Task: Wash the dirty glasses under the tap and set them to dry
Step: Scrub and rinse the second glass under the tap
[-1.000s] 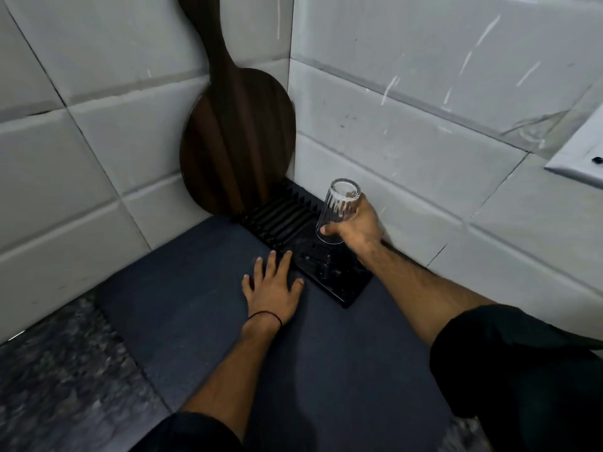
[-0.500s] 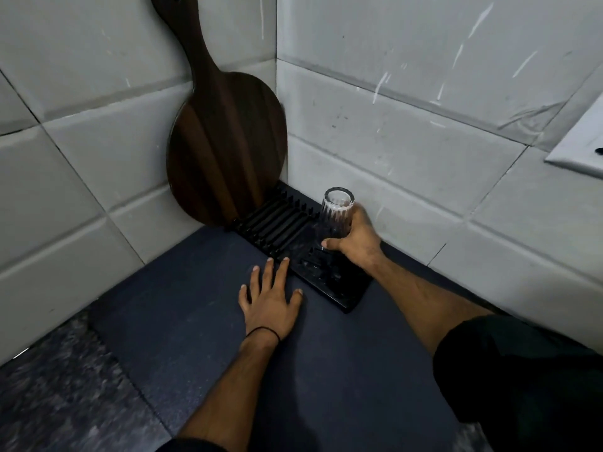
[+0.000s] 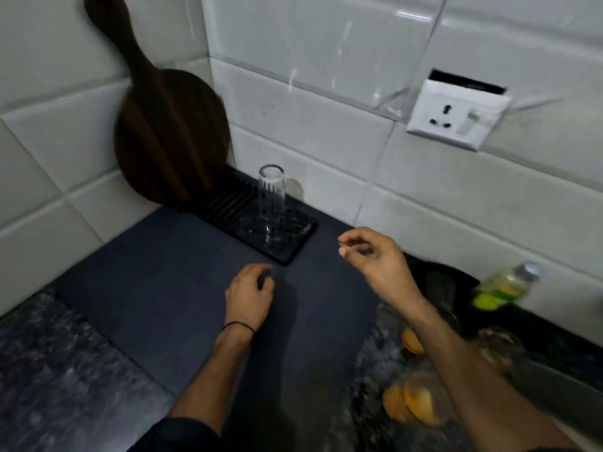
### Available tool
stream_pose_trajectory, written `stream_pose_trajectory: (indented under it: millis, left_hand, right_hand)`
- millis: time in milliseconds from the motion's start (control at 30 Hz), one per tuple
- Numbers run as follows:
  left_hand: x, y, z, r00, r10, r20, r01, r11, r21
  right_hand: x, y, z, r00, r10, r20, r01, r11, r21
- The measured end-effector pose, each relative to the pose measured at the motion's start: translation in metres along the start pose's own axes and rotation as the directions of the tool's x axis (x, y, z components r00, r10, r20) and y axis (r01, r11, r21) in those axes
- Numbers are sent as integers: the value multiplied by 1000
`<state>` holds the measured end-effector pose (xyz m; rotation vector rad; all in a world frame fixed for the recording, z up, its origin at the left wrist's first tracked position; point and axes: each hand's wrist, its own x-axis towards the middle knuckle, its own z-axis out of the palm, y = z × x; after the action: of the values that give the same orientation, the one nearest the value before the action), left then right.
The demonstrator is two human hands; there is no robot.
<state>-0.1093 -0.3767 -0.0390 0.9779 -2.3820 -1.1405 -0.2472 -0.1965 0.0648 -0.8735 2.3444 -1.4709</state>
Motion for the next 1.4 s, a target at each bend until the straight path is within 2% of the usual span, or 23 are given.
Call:
stream_pose_trajectory:
  millis: [100, 200, 333, 400, 467, 533, 600, 733, 867, 967, 1100, 1267, 1400]
  left_hand:
    - [-45, 23, 21, 994, 85, 66, -81, 995, -57]
    - [-86, 41, 45, 972, 187, 140, -180, 982, -57]
    - [-126, 43, 74, 927, 323, 192, -328, 945, -11]
    - [-139, 44, 86, 913, 318, 255, -343, 937, 63]
    - [-151, 39, 95, 894, 249, 372, -338, 920, 196]
    - [-159, 32, 101, 862, 214, 460, -387, 864, 323]
    - [-163, 27, 102, 852, 232, 469, -424, 831, 360]
    - [-164, 26, 103, 859, 233, 455, -411, 845, 343]
    - [-161, 32, 103, 867, 221, 446, -391, 858, 334]
    - [-163, 47, 104, 913, 258, 316, -329, 923, 197]
    - [-182, 93, 118, 903, 370, 218, -360, 929, -85]
    - [-225, 173, 159, 810, 556, 187, -497, 820, -283]
    - [-264, 249, 206, 761, 614, 210, -504, 763, -405]
  right_hand:
    - [-66, 5, -35, 993, -76, -90, 68, 993, -93]
    - [-124, 21, -62, 980, -128, -151, 81, 956, -283]
    - [-186, 44, -73, 978, -151, -148, 72, 897, -437]
    - [-210, 54, -69, 986, -109, -127, 29, 858, -512]
    - [-228, 65, -61, 991, -44, -127, -36, 823, -567]
    - [-240, 76, -54, 991, 70, -110, -121, 812, -571]
    - [-244, 85, -47, 985, 153, -84, -175, 833, -524]
    - [-242, 92, -34, 980, 123, -158, -169, 932, -321]
    - [-236, 92, -32, 973, 96, -208, -150, 953, -262]
    - [-243, 94, -46, 960, 92, -266, -166, 949, -269]
    - [-262, 102, -90, 919, 80, -387, -183, 954, -236]
    - [-301, 115, -174, 892, 102, -441, -225, 945, -239]
    - [-338, 125, -253, 876, 109, -470, -264, 924, -278]
